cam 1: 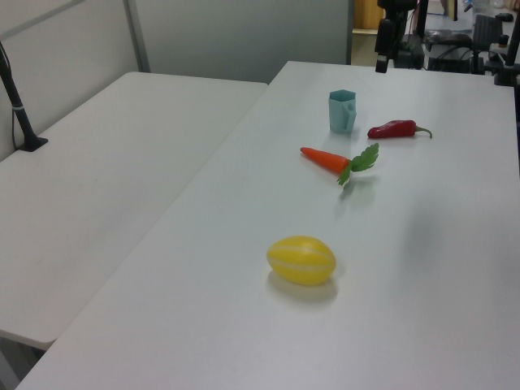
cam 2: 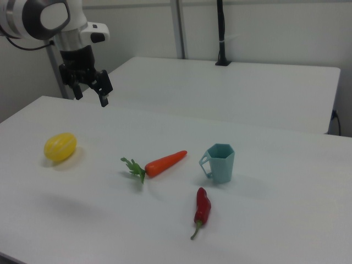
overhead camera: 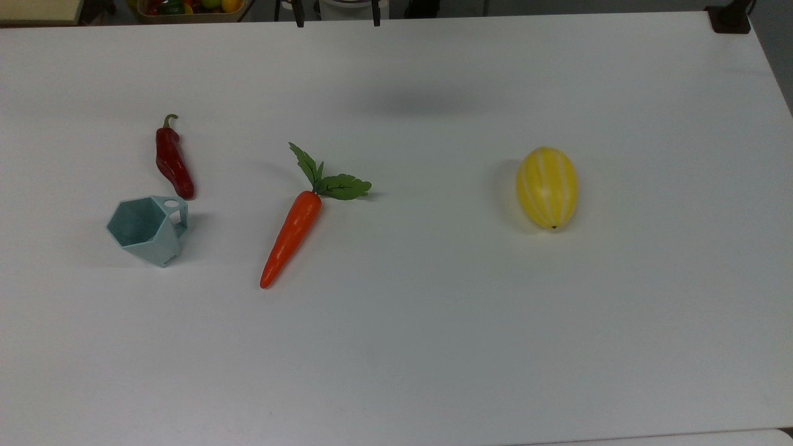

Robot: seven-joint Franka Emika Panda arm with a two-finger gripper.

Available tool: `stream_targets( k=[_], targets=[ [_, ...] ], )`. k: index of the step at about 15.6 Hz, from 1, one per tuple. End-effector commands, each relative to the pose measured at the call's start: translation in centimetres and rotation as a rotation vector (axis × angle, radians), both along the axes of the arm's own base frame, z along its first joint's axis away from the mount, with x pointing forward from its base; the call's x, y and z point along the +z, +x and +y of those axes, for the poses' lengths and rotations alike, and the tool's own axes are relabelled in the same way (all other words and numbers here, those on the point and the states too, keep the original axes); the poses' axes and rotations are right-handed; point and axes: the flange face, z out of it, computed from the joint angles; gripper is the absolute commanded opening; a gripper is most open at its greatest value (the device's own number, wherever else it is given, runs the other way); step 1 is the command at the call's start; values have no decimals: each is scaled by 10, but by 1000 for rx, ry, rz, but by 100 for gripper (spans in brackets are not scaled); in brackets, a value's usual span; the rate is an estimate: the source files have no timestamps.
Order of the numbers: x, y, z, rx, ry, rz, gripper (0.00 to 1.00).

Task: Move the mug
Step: 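Move the gripper from rest toward the teal hexagonal mug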

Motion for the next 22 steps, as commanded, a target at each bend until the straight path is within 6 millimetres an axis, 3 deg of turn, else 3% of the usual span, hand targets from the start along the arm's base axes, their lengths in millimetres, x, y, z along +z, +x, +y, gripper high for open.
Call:
stream_targets(
  k=[1, 15, 22],
  targets=[
    [1, -7, -2, 6, 0, -13, 100],
    [3, -7, -7, -24, 3, -6, 100],
    [0, -3, -6, -436, 35, 11, 100]
  ],
)
